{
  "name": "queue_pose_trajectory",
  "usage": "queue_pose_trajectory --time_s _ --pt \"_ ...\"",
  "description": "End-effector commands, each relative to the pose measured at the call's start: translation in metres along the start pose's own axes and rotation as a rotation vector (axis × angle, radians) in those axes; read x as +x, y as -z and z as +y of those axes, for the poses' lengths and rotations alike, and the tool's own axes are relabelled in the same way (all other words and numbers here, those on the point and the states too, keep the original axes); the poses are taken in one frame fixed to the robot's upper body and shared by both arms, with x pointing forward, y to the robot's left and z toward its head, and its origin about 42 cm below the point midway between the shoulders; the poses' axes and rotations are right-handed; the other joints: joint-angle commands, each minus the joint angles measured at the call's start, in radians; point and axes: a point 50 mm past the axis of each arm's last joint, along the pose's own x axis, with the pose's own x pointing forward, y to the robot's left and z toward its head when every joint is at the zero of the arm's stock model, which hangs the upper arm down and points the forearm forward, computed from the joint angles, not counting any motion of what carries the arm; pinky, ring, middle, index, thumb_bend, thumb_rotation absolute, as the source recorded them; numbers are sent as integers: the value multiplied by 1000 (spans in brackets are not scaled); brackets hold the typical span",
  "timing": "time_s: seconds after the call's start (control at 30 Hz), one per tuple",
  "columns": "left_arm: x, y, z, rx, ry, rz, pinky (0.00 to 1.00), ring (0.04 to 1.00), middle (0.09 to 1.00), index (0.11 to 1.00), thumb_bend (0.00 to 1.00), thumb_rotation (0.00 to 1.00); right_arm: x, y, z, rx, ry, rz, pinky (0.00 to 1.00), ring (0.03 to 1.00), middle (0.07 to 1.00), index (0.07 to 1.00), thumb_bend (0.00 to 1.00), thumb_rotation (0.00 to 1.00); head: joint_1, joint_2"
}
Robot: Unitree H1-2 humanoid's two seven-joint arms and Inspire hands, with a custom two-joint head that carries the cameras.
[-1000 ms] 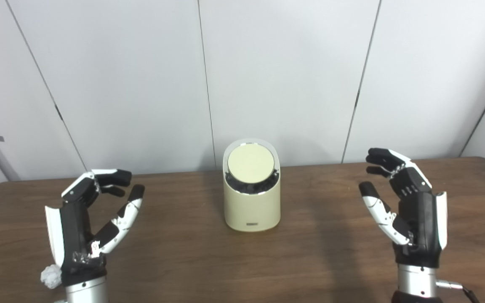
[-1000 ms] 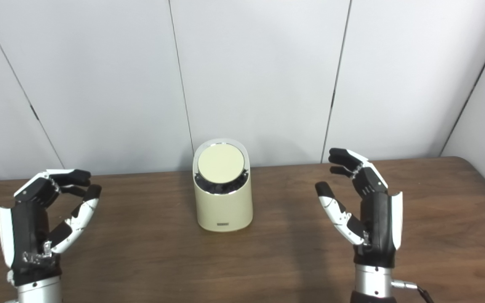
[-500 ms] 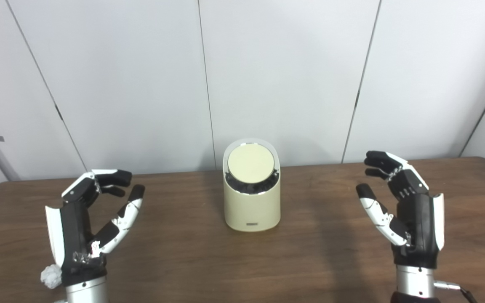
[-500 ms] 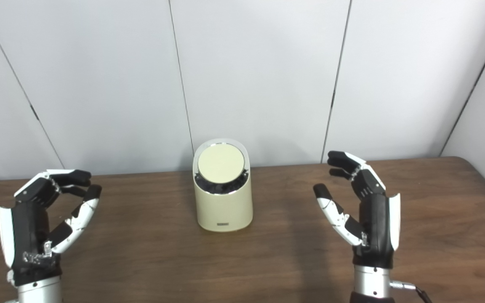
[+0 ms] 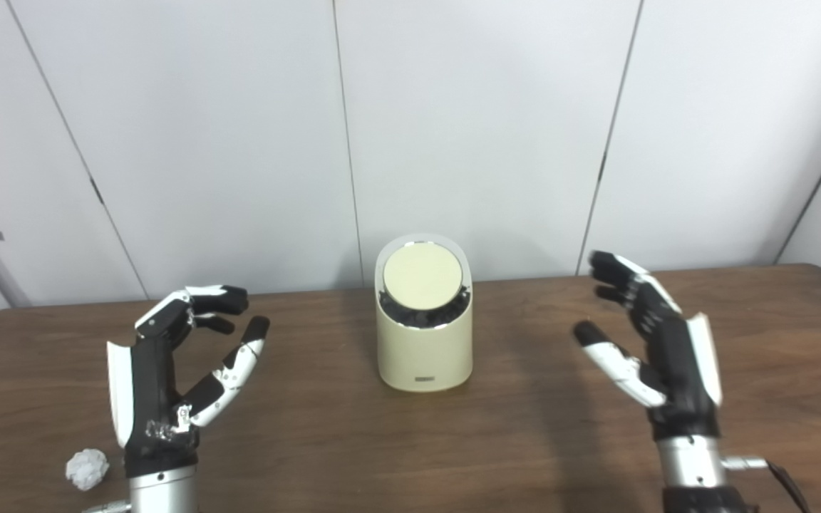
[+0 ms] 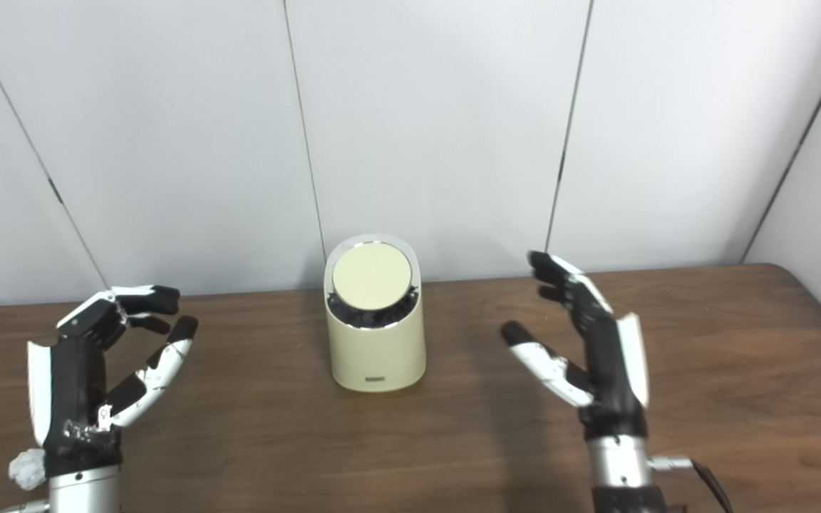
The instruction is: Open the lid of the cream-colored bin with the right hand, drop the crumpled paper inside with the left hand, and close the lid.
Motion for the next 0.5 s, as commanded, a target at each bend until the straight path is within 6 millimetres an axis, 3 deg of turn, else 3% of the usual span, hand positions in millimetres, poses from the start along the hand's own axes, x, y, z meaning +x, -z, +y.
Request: queue_pose_trajectory --time_s 0.0,0.13,0.27,0.47 --pt "10 -7 -4 -1 3 -49 458 564 597 493 480 74 25 -26 -1 -47 -23 -87 784 862 859 841 860 745 0 -1" --pt "11 -8 -8 -7 0 -56 449 560 593 492 481 74 49 -36 5 -80 -81 -70 822 896 901 882 913 747 5 -3" --pt "11 -10 -11 -10 -3 -57 445 557 590 492 481 75 71 -45 9 -132 -84 -39 797 898 923 904 941 721 7 -3" --pt "12 -11 -14 -3 -8 -50 442 551 588 492 480 76 100 -59 17 -159 -74 -39 739 845 857 905 913 631 9 -8"
